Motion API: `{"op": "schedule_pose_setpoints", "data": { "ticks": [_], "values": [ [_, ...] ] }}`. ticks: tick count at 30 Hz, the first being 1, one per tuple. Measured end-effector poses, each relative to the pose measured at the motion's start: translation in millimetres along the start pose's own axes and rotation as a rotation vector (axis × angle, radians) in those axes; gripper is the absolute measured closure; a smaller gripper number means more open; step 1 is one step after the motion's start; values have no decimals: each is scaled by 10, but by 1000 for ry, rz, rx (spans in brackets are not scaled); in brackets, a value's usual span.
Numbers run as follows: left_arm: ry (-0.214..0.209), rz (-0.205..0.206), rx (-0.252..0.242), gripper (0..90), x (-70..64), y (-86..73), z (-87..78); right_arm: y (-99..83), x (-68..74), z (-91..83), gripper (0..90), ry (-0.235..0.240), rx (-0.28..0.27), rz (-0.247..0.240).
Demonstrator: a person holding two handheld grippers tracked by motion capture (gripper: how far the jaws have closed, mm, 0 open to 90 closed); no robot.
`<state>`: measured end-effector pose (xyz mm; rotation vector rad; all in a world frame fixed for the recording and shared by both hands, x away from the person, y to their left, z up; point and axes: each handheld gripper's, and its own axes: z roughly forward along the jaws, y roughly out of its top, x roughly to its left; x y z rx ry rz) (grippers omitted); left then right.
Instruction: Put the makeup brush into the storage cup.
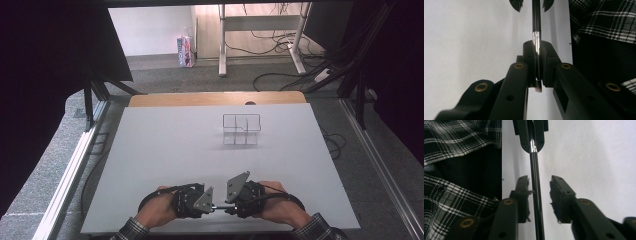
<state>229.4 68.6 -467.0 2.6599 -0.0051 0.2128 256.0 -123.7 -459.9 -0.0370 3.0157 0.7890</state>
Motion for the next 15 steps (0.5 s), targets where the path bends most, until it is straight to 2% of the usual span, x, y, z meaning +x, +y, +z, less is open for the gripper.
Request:
{"op": "schedule_pose_setpoints", "data": {
  "ticks": [3, 4, 7, 9, 10, 11, 12, 15],
  "values": [
    [3, -5, -2, 845, -13, 17, 3, 2, 1, 23, 788, 17, 10, -9],
    [6, 4, -2, 845, -10, 22, 3, 6, 7, 19, 816, 16, 18, -11],
    [8, 1, -9, 837, -12, 18, 8, 10, 17, 22, 831, 27, 32, -25],
    [19, -20, -23, 816, 1, 0, -2, 1, 13, 17, 833, 26, 21, -17],
    [34, -53, -48, 782, 3, -17, -5, 0, 8, -1, 834, 17, 25, -12],
    [46, -82, -64, 729, 9, -38, -19, -9, 1, -9, 834, 18, 15, -5],
    [60, -88, -78, 681, 31, -64, -45, -21, -9, -17, 834, 19, 12, 2],
    [84, -151, -118, 543, 73, -147, -113, -63, -37, -34, 834, 17, -3, 26]
  ]
}}
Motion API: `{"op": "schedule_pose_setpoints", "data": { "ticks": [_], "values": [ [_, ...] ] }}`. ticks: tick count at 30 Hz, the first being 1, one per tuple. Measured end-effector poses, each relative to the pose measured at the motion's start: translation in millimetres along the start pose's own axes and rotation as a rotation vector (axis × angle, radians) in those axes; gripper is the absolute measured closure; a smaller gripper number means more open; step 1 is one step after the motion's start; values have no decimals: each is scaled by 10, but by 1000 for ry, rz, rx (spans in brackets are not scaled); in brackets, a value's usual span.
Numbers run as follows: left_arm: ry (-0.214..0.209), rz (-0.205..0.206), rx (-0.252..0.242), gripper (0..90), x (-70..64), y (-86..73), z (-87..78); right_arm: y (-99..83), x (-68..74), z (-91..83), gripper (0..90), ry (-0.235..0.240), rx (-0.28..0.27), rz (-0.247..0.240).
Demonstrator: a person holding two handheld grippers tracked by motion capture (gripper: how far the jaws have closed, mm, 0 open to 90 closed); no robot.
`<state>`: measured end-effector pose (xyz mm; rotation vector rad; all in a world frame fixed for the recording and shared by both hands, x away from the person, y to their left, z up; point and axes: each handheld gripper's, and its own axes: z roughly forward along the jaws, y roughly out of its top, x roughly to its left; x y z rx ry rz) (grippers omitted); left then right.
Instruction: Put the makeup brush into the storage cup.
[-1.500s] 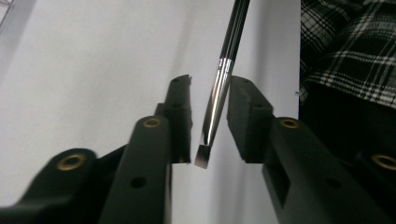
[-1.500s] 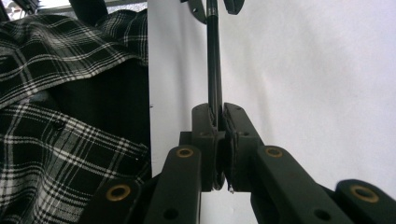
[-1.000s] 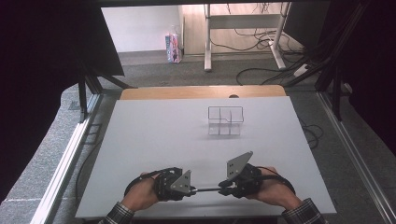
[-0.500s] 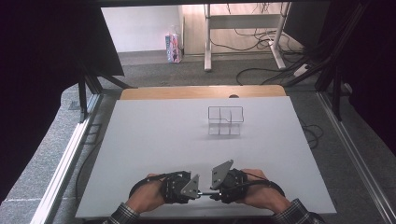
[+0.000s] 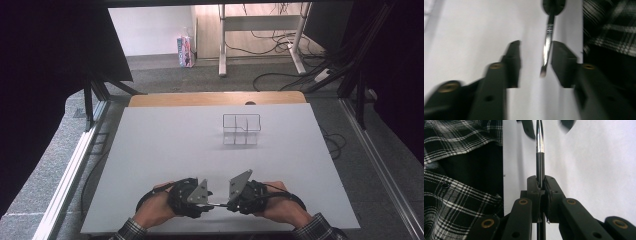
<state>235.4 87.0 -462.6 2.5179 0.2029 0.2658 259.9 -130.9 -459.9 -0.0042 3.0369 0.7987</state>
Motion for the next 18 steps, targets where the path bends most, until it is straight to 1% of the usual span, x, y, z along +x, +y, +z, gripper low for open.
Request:
{"op": "schedule_pose_setpoints", "data": {
  "ticks": [1, 2, 3, 4, 5, 6, 7, 9, 10, 11, 15, 18],
  "values": [
    [16, -14, -10, 490, 13, -22, -20, -9, -8, -16, 833, -12, -1, 10],
    [27, -33, -19, 440, 27, -43, -39, -20, -16, -19, 833, -7, -12, 25],
    [36, -54, -28, 393, 42, -66, -57, -28, -20, -34, 833, -16, -18, 39],
    [50, -76, -38, 363, 58, -90, -75, -39, -28, -50, 833, -20, -25, 51],
    [60, -111, -50, 321, 80, -124, -99, -50, -39, -71, 833, -31, -26, 63],
    [66, -128, -58, 284, 96, -145, -113, -69, -58, -94, 833, -39, -38, 89],
    [79, -151, -68, 262, 112, -175, -135, -82, -72, -109, 833, -43, -48, 105],
    [96, -198, -89, 199, 138, -236, -177, -121, -110, -155, 833, -52, -82, 154],
    [115, -219, -97, 170, 148, -276, -201, -139, -128, -181, 833, -56, -98, 177],
    [125, -236, -104, 131, 152, -301, -212, -163, -152, -212, 833, -66, -119, 202],
    [137, -317, -136, 68, 180, -420, -254, -225, -215, -298, 833, -97, -182, 266],
    [145, -354, -145, 40, 185, -474, -278, -262, -251, -353, 833, -126, -220, 308]
  ]
}}
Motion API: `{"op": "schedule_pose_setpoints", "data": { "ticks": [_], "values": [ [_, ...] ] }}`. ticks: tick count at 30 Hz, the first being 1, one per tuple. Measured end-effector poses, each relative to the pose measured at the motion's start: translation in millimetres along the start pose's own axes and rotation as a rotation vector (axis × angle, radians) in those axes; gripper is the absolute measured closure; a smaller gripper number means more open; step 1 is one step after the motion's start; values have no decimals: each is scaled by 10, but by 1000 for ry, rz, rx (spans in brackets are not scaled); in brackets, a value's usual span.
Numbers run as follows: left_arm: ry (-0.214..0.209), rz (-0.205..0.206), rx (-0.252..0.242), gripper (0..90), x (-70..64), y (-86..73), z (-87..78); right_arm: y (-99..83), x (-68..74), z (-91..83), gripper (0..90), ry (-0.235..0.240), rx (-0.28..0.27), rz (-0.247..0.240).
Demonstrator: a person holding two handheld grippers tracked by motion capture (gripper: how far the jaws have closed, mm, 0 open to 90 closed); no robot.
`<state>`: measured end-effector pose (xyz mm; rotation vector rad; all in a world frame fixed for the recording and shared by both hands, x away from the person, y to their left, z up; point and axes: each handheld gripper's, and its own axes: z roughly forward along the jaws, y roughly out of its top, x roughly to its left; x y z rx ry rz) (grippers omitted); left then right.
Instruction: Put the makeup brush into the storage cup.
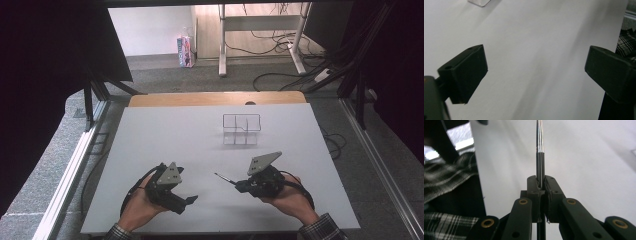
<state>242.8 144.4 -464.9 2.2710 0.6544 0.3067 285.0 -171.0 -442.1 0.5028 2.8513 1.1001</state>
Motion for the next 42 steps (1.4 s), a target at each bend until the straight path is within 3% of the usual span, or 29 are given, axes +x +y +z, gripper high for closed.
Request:
{"op": "schedule_pose_setpoints", "data": {
  "ticks": [6, 10, 16, 20, 27, 36, 42],
  "values": [
    [41, -48, -14, 8, 14, -90, -39, -20, -64, -94, 833, -42, -82, 46],
    [40, -115, -63, 9, 54, -180, -89, -32, -91, -157, 833, -78, -123, 63],
    [101, -158, -98, 5, 64, -309, -174, -45, -122, -240, 833, -138, -178, 75],
    [152, -155, -109, 0, 40, -365, -222, -51, -135, -273, 833, -166, -202, 85],
    [204, -188, -127, 0, 32, -457, -293, -62, -176, -318, 832, -210, -239, 102],
    [232, -195, -124, 0, 5, -525, -358, -32, -232, -370, 832, -272, -269, 106],
    [235, -211, -124, 0, -7, -555, -381, 34, -322, -405, 832, -323, -319, 159]
  ]
}}
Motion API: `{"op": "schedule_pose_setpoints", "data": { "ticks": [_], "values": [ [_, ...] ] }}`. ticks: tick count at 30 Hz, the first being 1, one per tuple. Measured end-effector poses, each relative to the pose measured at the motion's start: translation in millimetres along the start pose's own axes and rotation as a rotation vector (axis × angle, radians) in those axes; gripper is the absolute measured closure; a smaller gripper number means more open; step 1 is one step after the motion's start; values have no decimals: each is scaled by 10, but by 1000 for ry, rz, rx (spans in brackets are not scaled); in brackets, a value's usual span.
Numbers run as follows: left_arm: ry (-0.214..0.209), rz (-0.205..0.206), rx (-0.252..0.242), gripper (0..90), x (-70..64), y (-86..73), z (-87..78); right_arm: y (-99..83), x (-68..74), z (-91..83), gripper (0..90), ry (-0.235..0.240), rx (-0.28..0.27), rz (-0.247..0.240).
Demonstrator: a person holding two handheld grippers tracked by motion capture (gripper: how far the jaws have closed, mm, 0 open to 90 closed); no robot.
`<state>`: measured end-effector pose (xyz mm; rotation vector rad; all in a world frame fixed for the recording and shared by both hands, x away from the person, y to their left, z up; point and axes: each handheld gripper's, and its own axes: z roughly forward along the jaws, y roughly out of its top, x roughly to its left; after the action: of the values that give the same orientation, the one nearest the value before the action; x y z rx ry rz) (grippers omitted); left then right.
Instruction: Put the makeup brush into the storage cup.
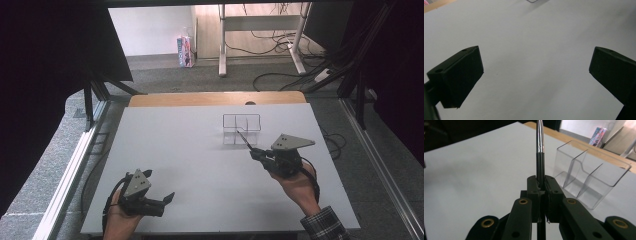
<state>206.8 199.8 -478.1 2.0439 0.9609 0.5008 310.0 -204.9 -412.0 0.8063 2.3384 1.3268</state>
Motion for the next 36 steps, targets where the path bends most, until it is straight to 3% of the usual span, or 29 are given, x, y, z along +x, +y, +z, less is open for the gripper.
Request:
{"op": "schedule_pose_setpoints", "data": {
  "ticks": [9, 12, 17, 27, 32, 36],
  "values": [
    [-12, -26, -7, 0, 11, -36, -36, 178, -205, 102, 831, -67, -52, 53],
    [-42, -52, -16, 0, 34, -47, -36, 213, -297, 145, 829, -86, -61, 67],
    [-41, -82, -27, 0, 70, -59, -51, 253, -423, 218, 830, -98, -83, 94],
    [-1, -85, -17, 0, 90, -86, -75, 339, -514, 431, 830, -132, -94, 115],
    [-15, -120, -39, 0, 114, -97, -81, 385, -568, 521, 829, -144, -104, 124],
    [-20, -124, -45, 0, 119, -98, -84, 424, -615, 588, 830, -155, -112, 132]
  ]
}}
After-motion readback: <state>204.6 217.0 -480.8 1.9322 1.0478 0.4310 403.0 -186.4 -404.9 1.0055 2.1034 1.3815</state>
